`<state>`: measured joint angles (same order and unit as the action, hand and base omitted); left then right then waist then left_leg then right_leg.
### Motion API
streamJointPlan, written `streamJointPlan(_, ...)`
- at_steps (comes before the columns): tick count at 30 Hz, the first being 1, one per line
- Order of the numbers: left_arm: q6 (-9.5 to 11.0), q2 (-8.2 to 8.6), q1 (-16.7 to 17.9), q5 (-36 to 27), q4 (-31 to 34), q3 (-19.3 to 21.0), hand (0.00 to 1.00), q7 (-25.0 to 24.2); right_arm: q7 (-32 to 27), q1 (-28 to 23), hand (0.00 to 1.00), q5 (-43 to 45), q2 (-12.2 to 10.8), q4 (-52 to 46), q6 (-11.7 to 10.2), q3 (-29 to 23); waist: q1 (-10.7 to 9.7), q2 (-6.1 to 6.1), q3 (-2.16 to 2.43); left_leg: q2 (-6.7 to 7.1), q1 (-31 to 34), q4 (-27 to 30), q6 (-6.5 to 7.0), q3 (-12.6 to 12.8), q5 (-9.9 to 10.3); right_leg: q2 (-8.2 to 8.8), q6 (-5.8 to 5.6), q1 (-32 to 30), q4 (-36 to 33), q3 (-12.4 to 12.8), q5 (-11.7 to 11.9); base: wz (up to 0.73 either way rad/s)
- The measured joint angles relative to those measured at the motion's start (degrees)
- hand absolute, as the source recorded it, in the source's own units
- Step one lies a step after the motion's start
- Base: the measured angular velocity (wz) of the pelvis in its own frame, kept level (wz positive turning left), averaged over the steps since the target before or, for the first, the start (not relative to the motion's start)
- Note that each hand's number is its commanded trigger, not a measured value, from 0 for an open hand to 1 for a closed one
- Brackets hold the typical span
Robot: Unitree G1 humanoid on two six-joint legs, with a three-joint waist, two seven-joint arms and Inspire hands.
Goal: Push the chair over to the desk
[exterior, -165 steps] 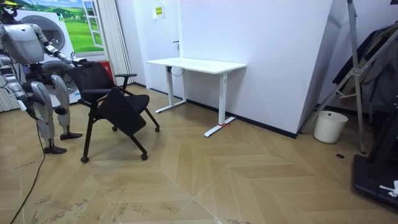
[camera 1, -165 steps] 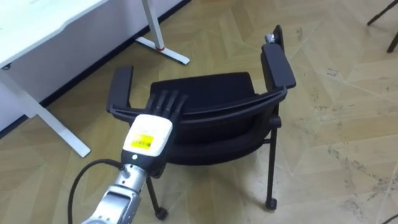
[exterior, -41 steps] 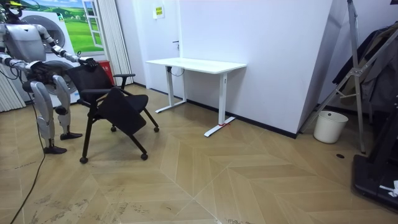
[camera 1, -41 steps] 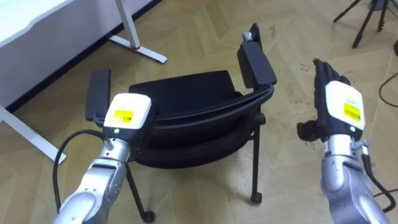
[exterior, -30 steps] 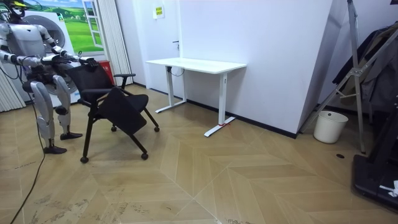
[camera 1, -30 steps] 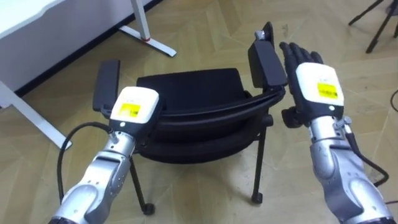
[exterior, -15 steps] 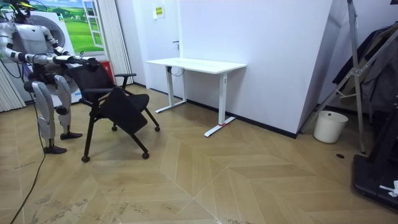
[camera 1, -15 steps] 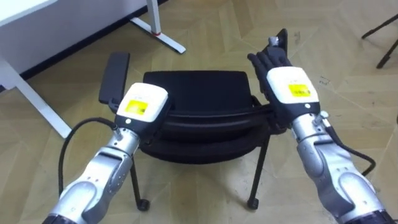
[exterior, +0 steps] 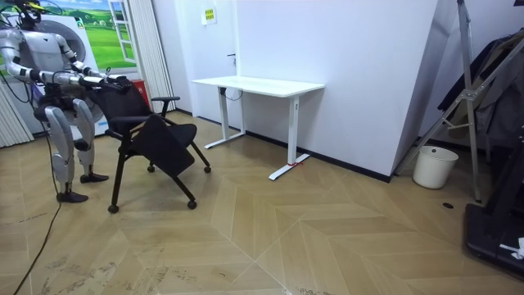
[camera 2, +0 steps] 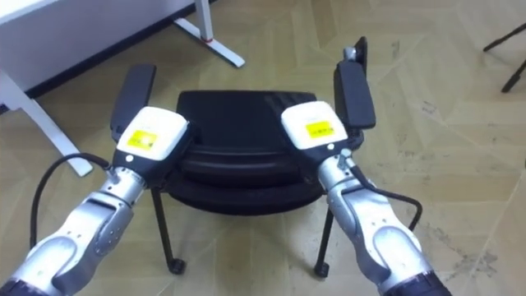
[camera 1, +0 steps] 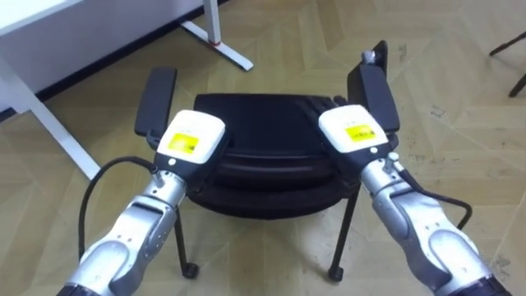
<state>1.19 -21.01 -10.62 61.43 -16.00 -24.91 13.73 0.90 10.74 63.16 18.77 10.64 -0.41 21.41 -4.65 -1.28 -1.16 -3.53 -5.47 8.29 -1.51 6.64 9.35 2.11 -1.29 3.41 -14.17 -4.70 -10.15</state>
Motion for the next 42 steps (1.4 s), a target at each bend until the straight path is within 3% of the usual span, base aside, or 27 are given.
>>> streamJointPlan(2,0.1,0.36,-0.8,0.0,-0.8,-0.7,1.00,0.2,0.0,0.0,0.00,-0.7,-0.1,2.4,-0.4,0.0,0.2,0.27,-0.12,-0.36,-0.5,-0.2,0.03,-1.8,-0.1,-0.22,0.04,-1.6,-3.5,-0.6,-0.2,0.03)
streamJointPlan(3,0.2,0.38,-1.3,-0.1,-1.3,-1.1,1.00,0.2,-0.2,0.0,0.00,-1.0,-0.2,3.3,-0.6,0.0,0.4,0.65,-0.58,-1.35,-0.9,-0.2,0.05,-3.8,-0.1,-0.98,0.60,-3.6,-5.7,0.0,-1.7,-0.27)
streamJointPlan(4,0.4,-0.37,-1.4,-0.1,-1.3,-1.2,1.00,0.8,-0.7,0.4,0.00,-1.4,-0.6,3.8,-1.2,0.2,1.2,0.83,-0.59,-2.11,-0.8,0.0,-0.04,-6.6,-0.1,-3.58,2.95,-5.9,-1.9,3.6,-1.5,-0.40)
streamJointPlan(5,0.8,-1.57,-1.7,-0.9,-1.2,-0.7,1.00,1.1,-1.2,1.0,0.00,-2.6,-0.3,3.6,-1.6,0.9,2.2,-0.24,-0.29,-1.70,0.3,0.7,-0.93,-6.8,0.6,-4.15,4.53,-7.6,4.1,4.1,6.0,-0.14)
streamJointPlan(6,0.9,-1.10,-1.7,-1.0,-2.2,-0.6,1.00,1.4,-1.6,1.0,0.00,-3.0,0.3,3.8,-1.5,1.6,1.6,0.71,-0.07,-1.94,0.7,1.1,-1.88,-6.8,1.5,-4.06,3.97,-7.1,3.5,2.4,5.9,0.37)
streamJointPlan(7,0.9,-0.15,-2.4,-1.1,-3.3,-0.7,1.00,1.0,-2.1,1.2,0.17,-3.7,0.9,4.2,-1.3,2.1,0.7,1.33,0.25,-2.15,0.7,0.8,-1.87,-4.8,1.7,-4.11,4.01,-6.7,3.5,1.1,5.6,0.60)
streamJointPlan(8,0.9,-0.15,-2.7,-1.1,-3.3,-0.7,1.00,0.5,-2.3,1.6,0.31,-4.4,0.8,4.7,-1.4,2.1,0.3,1.38,0.28,-2.51,0.6,0.4,-1.86,-2.8,1.7,-4.35,4.02,-6.7,3.5,0.8,5.6,0.43)
streamJointPlan(9,0.9,-0.20,-2.8,-1.1,-3.3,-0.7,1.00,0.4,-2.4,1.6,0.45,-4.5,0.9,4.9,-1.4,2.1,0.2,1.34,0.26,-2.68,0.7,0.2,-1.88,-2.3,1.7,-4.48,4.04,-6.7,3.5,0.6,5.6,0.16)
streamJointPlan(10,0.7,-0.12,-3.0,-1.1,-3.3,-0.9,1.00,0.1,-2.9,1.8,0.74,-4.4,0.8,5.9,-1.4,2.1,0.2,1.20,0.26,-2.70,0.7,0.1,-1.90,-2.0,1.7,-4.58,4.08,-6.7,3.5,0.6,5.6,0.07)
streamJointPlan(12,0.6,0.09,-3.1,-1.1,-3.3,-1.2,1.00,-0.5,-3.5,2.1,1.00,-4.3,0.9,6.8,-1.3,2.1,0.2,1.19,0.27,-2.26,0.7,0.2,-1.91,-1.9,1.8,-4.67,4.03,-6.7,3.6,0.6,5.6,0.02)
streamJointPlan(21,0.6,0.25,-3.0,-1.5,-3.9,-2.3,1.00,-1.0,-7.2,2.0,1.00,-3.0,1.3,9.9,-1.0,3.0,0.4,1.46,0.16,-1.67,0.4,0.8,-1.80,-1.3,1.8,-4.12,3.44,-5.8,3.7,0.8,5.5,0.04)
streamJointPlan(26,0.6,0.47,-3.0,-2.4,-4.7,-2.7,1.00,-0.7,-13.2,1.6,1.00,-0.7,1.4,12.2,-0.8,4.2,0.2,2.80,0.25,-1.68,0.4,0.9,-1.79,-1.3,1.8,-4.10,3.45,-5.5,3.9,0.6,5.5,0.00)
streamJointPlan(29,0.5,0.64,-3.0,-2.6,-4.8,-2.8,1.00,-0.6,-15.4,1.4,1.00,0.1,1.4,13.1,-0.9,4.3,0.2,2.91,0.28,-1.69,0.4,1.0,-1.79,-1.4,1.8,-4.08,3.45,-5.5,4.0,0.3,5.5,0.02)
streamJointPlan(42,0.3,1.44,-3.0,-2.6,-5.0,-2.8,1.00,-0.7,-18.2,0.6,1.00,0.4,1.4,13.7,-0.8,4.3,0.3,3.11,0.46,-1.74,0.5,1.1,-1.79,-1.8,1.8,-4.03,3.47,-5.0,4.4,-0.2,5.6,0.01)
